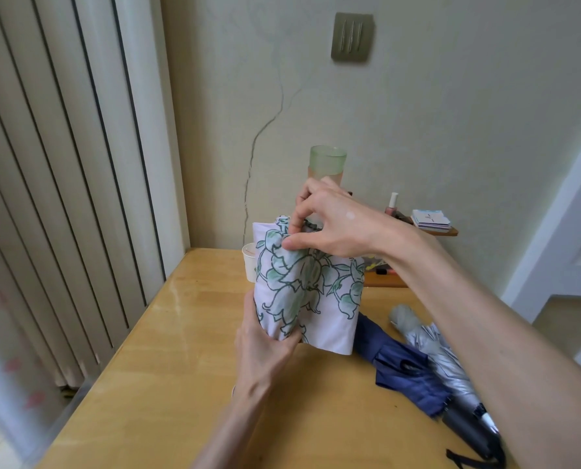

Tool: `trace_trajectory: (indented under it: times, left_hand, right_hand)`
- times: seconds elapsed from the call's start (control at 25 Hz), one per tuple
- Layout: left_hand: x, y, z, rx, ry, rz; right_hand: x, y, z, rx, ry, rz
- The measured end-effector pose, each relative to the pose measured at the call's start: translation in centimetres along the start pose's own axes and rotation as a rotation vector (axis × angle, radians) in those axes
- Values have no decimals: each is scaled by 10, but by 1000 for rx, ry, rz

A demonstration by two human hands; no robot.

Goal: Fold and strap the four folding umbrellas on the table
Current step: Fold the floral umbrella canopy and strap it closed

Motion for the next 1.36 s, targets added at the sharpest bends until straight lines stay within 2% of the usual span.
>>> trace_trajectory:
  times: [0.2,0.4,0.56,0.68,0.8,1.12,1.28,1.36]
  left_hand:
    - [1,-2,1,7,9,24]
    - [-1,-2,3,8,12,50]
    - [-2,-4,4,1,-17,62]
    - [-4,-4,2,-17,-51,76]
    - [-5,-2,1,-46,-117,61]
    - [-4,-4,7,-25,-147,10]
    - [-3,-4,6,-15,-162,-12]
    - [-4,-1,-2,-20,-131,-11]
  right_hand:
    - [9,-2,-5,-59,-17,-59]
    - [-2,2,0,-36,19,68]
    - [-5,5,-1,-19,39,98]
    - [-6,1,4,-6,56,15]
    - [-8,-1,13,-7,-30,-94]
    - [-14,3,18,33,120,86]
    - [-11,3,17,-15,97,8]
    - [-3,4,20,4,109,27]
Point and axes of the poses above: each hand's wrist, its own y-axis towards the middle knuckle, its own x-axis out of the palm, z = x × y, the point moved 5 cm from there along y, towards the middle knuckle, and after that the axes turned 4 degrees about z, right-handed, at the moved point
